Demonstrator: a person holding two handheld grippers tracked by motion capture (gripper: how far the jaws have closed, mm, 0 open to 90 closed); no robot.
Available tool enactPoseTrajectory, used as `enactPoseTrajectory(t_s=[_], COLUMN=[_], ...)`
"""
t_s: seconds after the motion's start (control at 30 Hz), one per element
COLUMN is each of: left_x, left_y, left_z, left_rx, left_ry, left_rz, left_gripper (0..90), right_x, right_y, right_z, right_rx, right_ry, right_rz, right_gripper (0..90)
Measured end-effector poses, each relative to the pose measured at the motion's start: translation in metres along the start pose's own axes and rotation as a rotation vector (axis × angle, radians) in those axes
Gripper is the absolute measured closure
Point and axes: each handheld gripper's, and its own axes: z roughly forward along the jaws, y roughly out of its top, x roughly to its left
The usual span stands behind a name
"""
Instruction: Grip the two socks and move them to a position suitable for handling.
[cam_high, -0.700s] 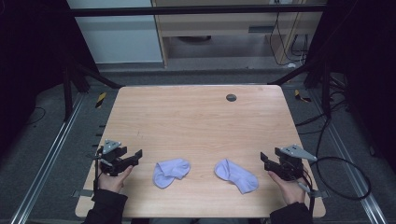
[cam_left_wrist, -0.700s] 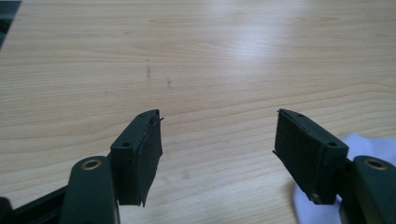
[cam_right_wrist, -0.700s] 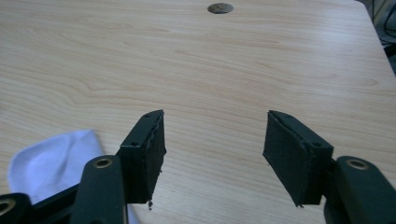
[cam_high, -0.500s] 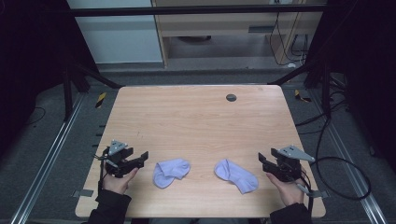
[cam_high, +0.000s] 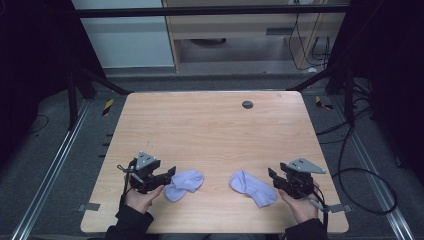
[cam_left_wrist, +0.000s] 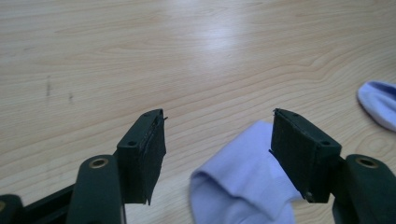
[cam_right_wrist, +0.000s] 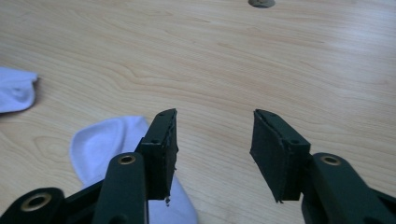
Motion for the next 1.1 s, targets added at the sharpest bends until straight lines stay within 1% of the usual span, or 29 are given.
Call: enactPoseTrajectory(t_s=[0.03,0.1,0.17,0.2,0.27,0.37,0.4,0.43,0.47,0.5,0.53,0.57,0.63,0.67,0.77,0.8,0.83,0.87,0.93,1.0,1.1], left_x=[-0.004,-0.010,-0.019,-0.019,-0.026,-0.038,-0.041,-0.048,-0.052,-0.052,-0.055,-0.062,-0.067,-0.067,-0.077,-0.077,-0.082,-0.082,-0.091,-0.093,-0.103], left_y=[0.002,0.005,0.009,0.009,0.012,0.015,0.016,0.018,0.019,0.019,0.020,0.022,0.023,0.023,0.024,0.024,0.025,0.025,0.025,0.025,0.025], left_z=[0.001,0.003,0.008,0.008,0.012,0.018,0.020,0.024,0.026,0.026,0.027,0.031,0.034,0.034,0.040,0.040,0.044,0.044,0.050,0.051,0.059], left_rx=[-0.001,-0.005,-0.003,-0.003,0.000,0.007,0.010,0.012,0.013,0.013,0.016,0.015,0.019,0.019,0.031,0.031,0.034,0.034,0.041,0.041,0.053], left_ry=[-0.005,-0.016,-0.027,-0.027,-0.041,-0.058,-0.062,-0.069,-0.071,-0.071,-0.073,-0.077,-0.081,-0.081,-0.089,-0.089,-0.098,-0.098,-0.109,-0.111,-0.123], left_rz=[0.010,0.019,0.034,0.034,0.040,0.053,0.058,0.068,0.074,0.074,0.080,0.089,0.096,0.096,0.110,0.110,0.115,0.115,0.122,0.123,0.141], left_gripper=[34.6,34.9,35.7,35.9,36.5,37.8,38.2,38.5,38.8,38.9,39.1,39.4,40.0,40.3,41.3,41.6,41.9,42.2,43.0,43.9,45.2], right_x=[0.003,0.005,0.008,0.008,0.010,0.013,0.013,0.015,0.015,0.016,0.016,0.017,0.018,0.018,0.020,0.020,0.021,0.021,0.024,0.025,0.027], right_y=[0.001,0.001,0.001,0.001,0.001,-0.001,-0.001,-0.002,-0.003,-0.004,-0.005,-0.006,-0.007,-0.007,-0.010,-0.010,-0.012,-0.012,-0.015,-0.016,-0.020], right_z=[-0.001,-0.001,-0.003,-0.003,-0.003,-0.006,-0.006,-0.007,-0.008,-0.009,-0.010,-0.011,-0.011,-0.011,-0.011,-0.011,-0.011,-0.011,-0.010,-0.010,-0.008], right_rx=[0.000,0.005,0.019,0.019,0.023,0.036,0.036,0.036,0.036,0.037,0.039,0.040,0.048,0.048,0.061,0.061,0.069,0.069,0.081,0.086,0.104], right_ry=[0.016,0.020,0.040,0.040,0.054,0.073,0.076,0.081,0.082,0.085,0.089,0.093,0.102,0.102,0.116,0.116,0.123,0.123,0.131,0.136,0.142], right_rz=[-0.008,-0.010,-0.028,-0.028,-0.039,-0.041,-0.047,-0.044,-0.049,-0.048,-0.054,-0.054,-0.057,-0.057,-0.065,-0.065,-0.066,-0.066,-0.072,-0.078,-0.094], right_gripper=[51.7,52.5,54.8,54.8,56.1,59.2,59.5,60.0,60.3,60.5,60.7,61.0,61.2,61.2,61.8,61.8,62.4,62.4,63.5,63.7,64.9])
